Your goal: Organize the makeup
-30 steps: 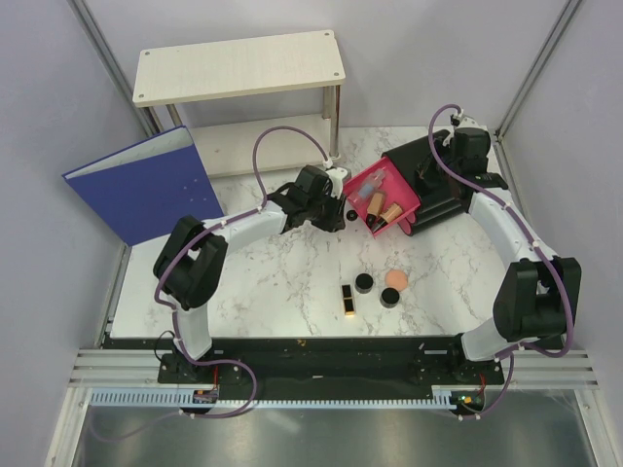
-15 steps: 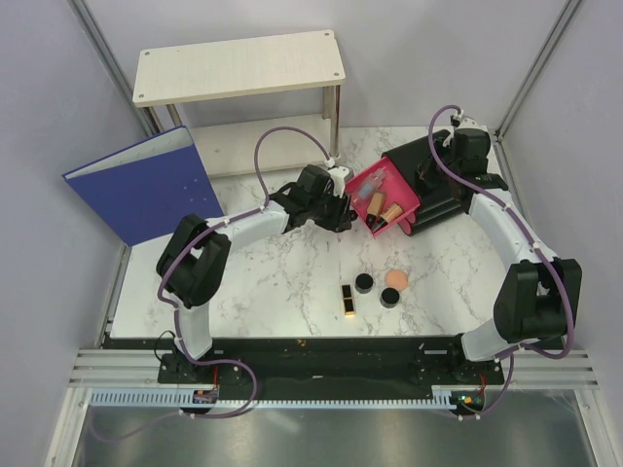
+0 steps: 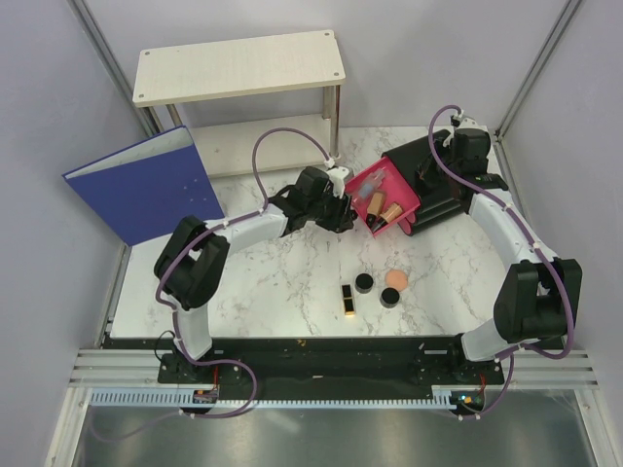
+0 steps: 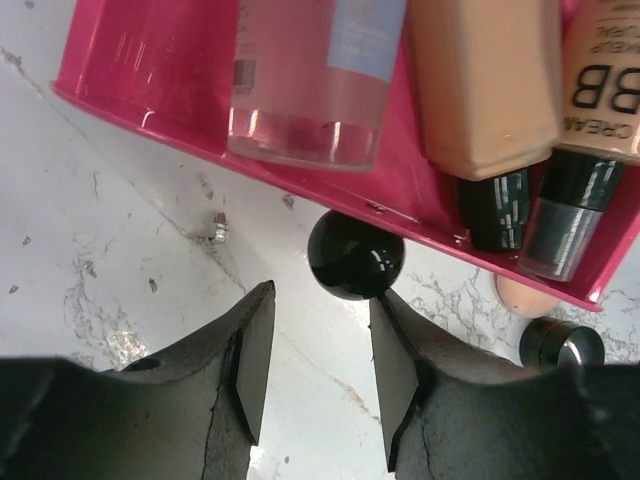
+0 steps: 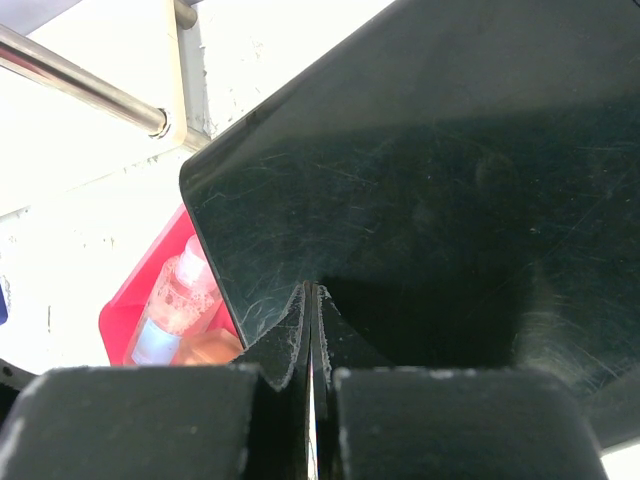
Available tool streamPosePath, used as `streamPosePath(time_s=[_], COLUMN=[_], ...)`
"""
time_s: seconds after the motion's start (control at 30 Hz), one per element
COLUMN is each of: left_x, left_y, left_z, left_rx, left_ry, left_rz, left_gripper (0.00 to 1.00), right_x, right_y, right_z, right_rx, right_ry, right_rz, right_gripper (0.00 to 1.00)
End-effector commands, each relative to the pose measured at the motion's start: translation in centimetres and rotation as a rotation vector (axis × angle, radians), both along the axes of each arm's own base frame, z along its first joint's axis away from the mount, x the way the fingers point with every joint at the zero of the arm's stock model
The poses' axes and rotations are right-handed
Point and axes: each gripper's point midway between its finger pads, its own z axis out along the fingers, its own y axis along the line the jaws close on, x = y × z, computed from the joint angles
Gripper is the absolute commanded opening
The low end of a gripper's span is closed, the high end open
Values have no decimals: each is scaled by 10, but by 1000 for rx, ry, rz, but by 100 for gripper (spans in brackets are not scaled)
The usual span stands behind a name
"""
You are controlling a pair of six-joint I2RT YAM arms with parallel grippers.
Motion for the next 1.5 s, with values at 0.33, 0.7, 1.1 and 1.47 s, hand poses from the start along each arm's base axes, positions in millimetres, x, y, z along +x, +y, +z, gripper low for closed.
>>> streamPosePath(time_s=[0.33,0.7,1.1,1.47], left_x=[25,33,39,41], left_y=[-34,-43,-61,-96], left_z=[73,90,180,156], left_rx=[-163,-175,-342,-391], left_ry=[-218,-259,-373,-255], left_rz=[-43,-66,-84,-123], left_gripper=[40,11,2,2], right_x=[-114,-111,-112,-111], right_y=[-19,-19,-18,-18], right_z=[-134,-132,-135,-136], right_rx=[-110,-111,-108,-111], right_ry=[607,602,610,614], right_rz=[0,3,7,10], right_gripper=[0,0,0,0])
